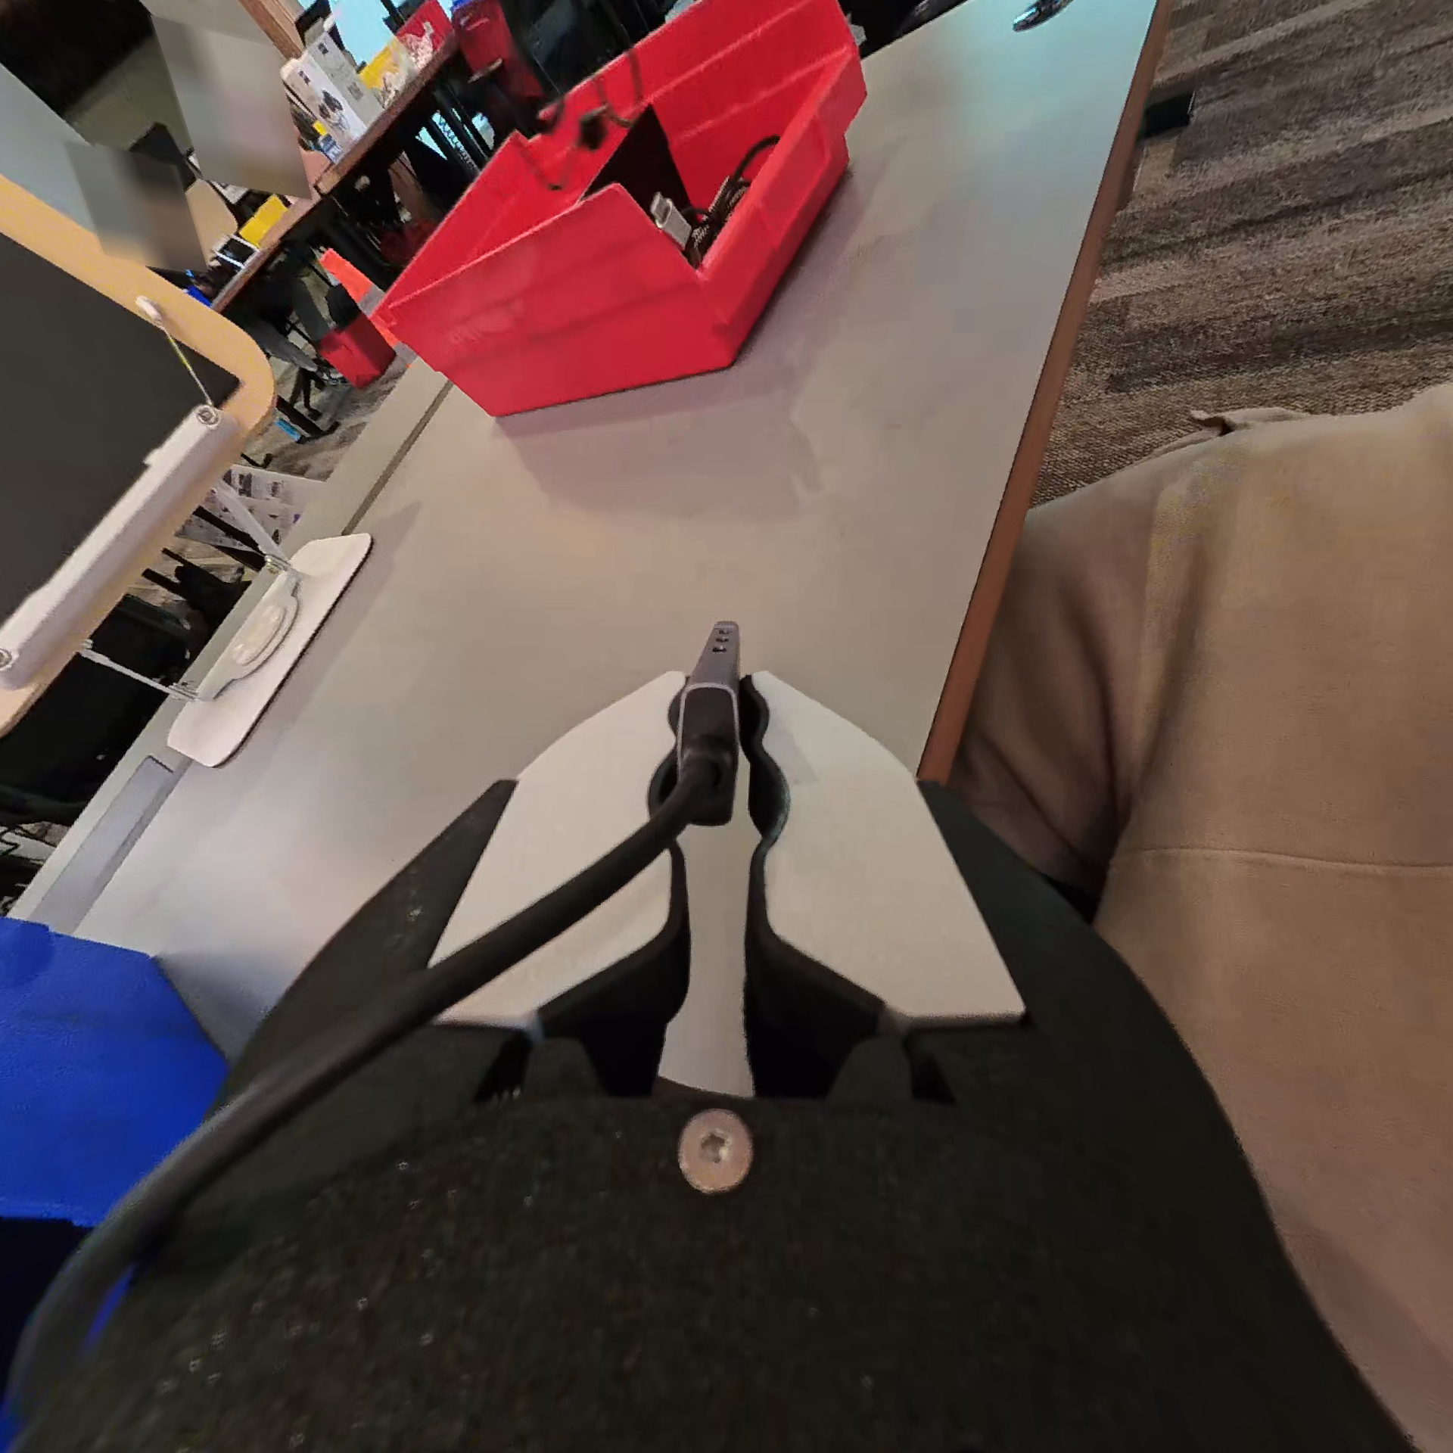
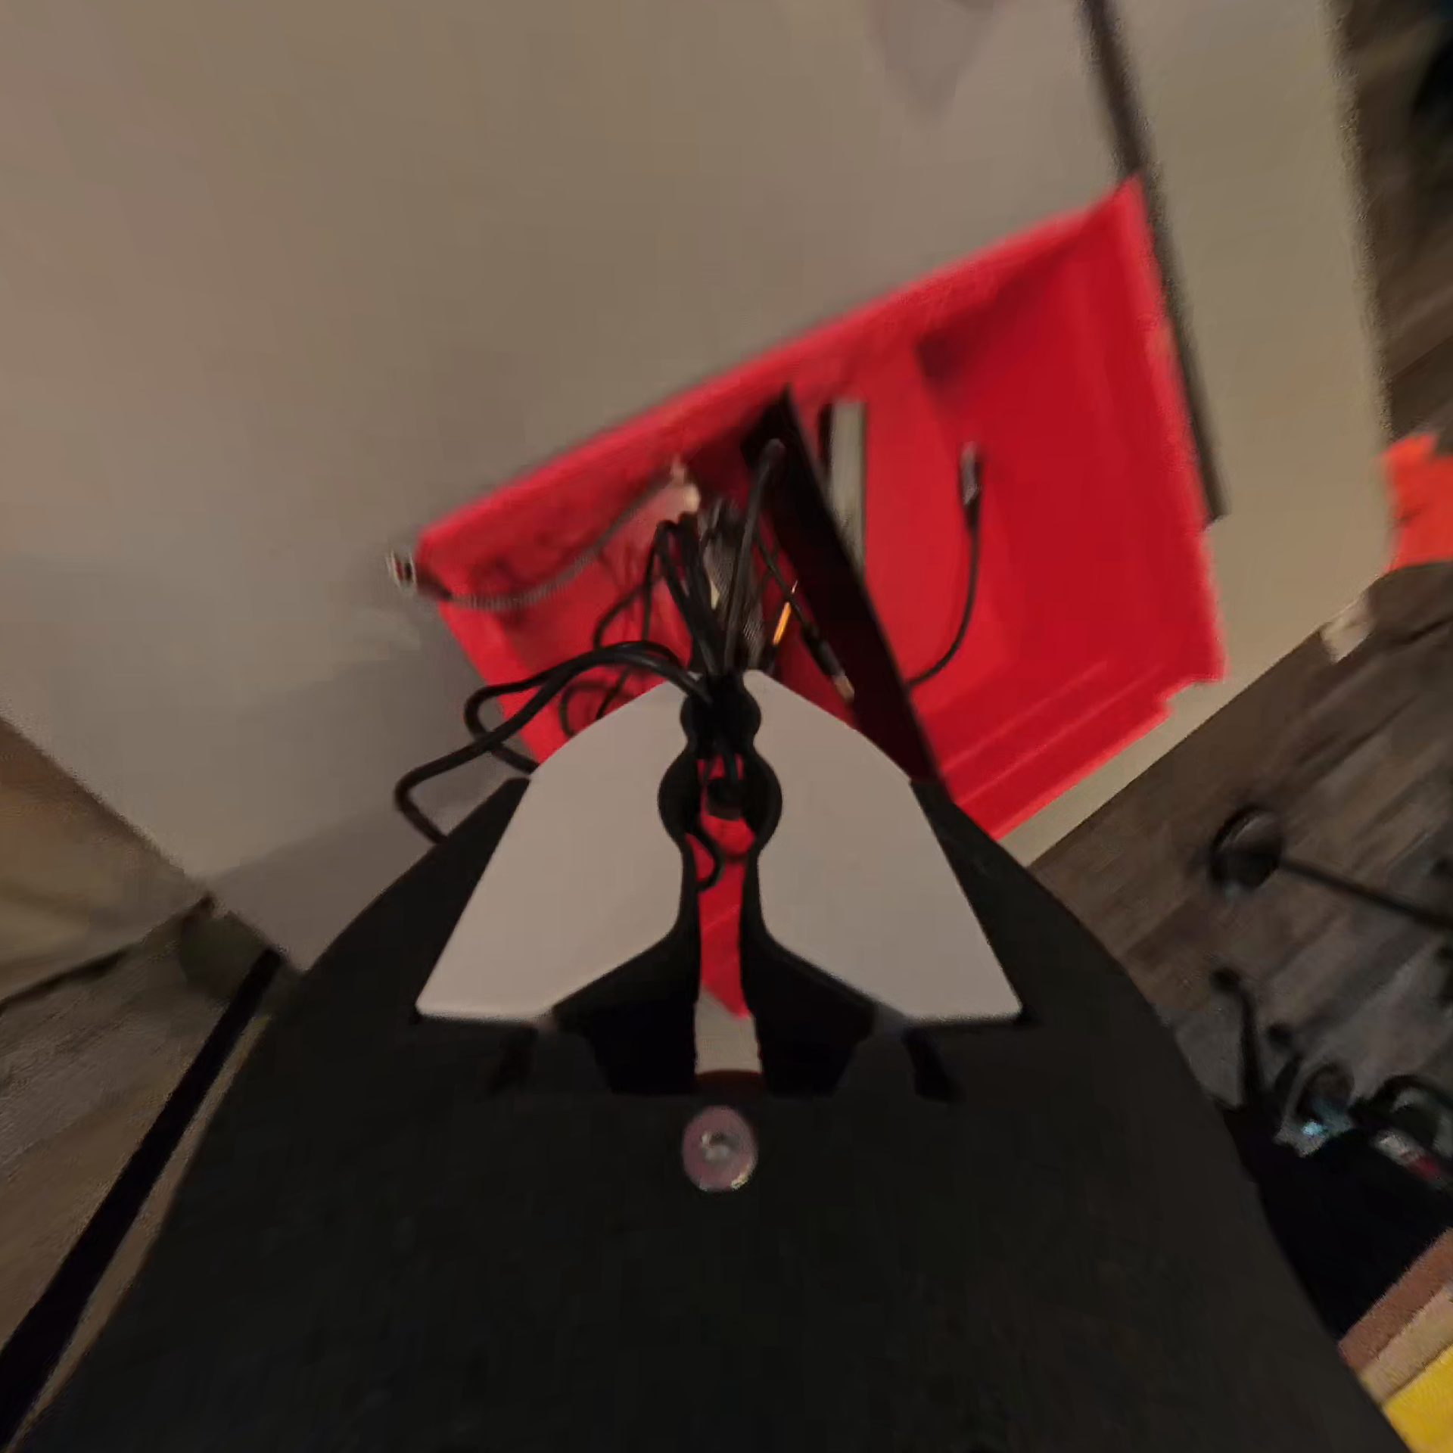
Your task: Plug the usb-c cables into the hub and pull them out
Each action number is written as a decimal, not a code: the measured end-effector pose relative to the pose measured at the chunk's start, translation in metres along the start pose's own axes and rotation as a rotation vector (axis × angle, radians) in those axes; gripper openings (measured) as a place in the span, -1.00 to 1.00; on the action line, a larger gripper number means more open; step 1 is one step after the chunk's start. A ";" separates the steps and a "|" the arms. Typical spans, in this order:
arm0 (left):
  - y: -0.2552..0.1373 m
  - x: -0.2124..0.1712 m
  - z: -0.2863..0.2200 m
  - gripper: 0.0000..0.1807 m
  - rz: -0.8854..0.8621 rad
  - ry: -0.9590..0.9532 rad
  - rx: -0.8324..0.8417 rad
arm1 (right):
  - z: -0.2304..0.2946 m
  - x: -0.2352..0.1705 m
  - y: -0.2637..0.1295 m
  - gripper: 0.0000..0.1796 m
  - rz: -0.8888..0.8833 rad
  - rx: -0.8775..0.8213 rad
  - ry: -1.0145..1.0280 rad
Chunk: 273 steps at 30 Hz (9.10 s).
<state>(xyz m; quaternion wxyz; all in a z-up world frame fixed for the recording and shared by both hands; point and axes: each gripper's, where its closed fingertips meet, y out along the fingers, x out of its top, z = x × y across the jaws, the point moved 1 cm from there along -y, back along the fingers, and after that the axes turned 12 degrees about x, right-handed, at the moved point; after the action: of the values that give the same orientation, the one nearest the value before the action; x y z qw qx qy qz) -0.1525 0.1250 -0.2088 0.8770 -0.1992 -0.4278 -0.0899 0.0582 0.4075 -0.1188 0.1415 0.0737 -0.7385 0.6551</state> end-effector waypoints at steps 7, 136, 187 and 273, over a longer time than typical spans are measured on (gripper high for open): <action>0.004 -0.002 -0.002 -0.90 0.010 -0.019 -0.018 | -0.051 -0.059 0.093 -0.93 0.241 -0.072 0.097; -0.075 -0.150 0.213 -0.62 0.321 -0.719 0.819 | 0.057 -0.080 0.065 -0.48 -0.822 -0.477 0.706; 0.190 0.078 0.027 -0.58 0.218 -0.678 0.044 | 0.052 -0.066 0.019 -0.35 -0.856 -0.749 0.724; -0.227 -0.210 0.198 -0.96 0.496 -0.929 0.857 | 0.310 0.360 0.183 -0.85 -0.779 0.031 0.286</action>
<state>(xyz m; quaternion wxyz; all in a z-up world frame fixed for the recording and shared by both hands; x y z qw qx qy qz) -0.4985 0.0011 -0.2024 0.5985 0.0559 -0.6997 0.3863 -0.3727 0.1522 -0.2137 0.4788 0.2578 -0.6185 0.5672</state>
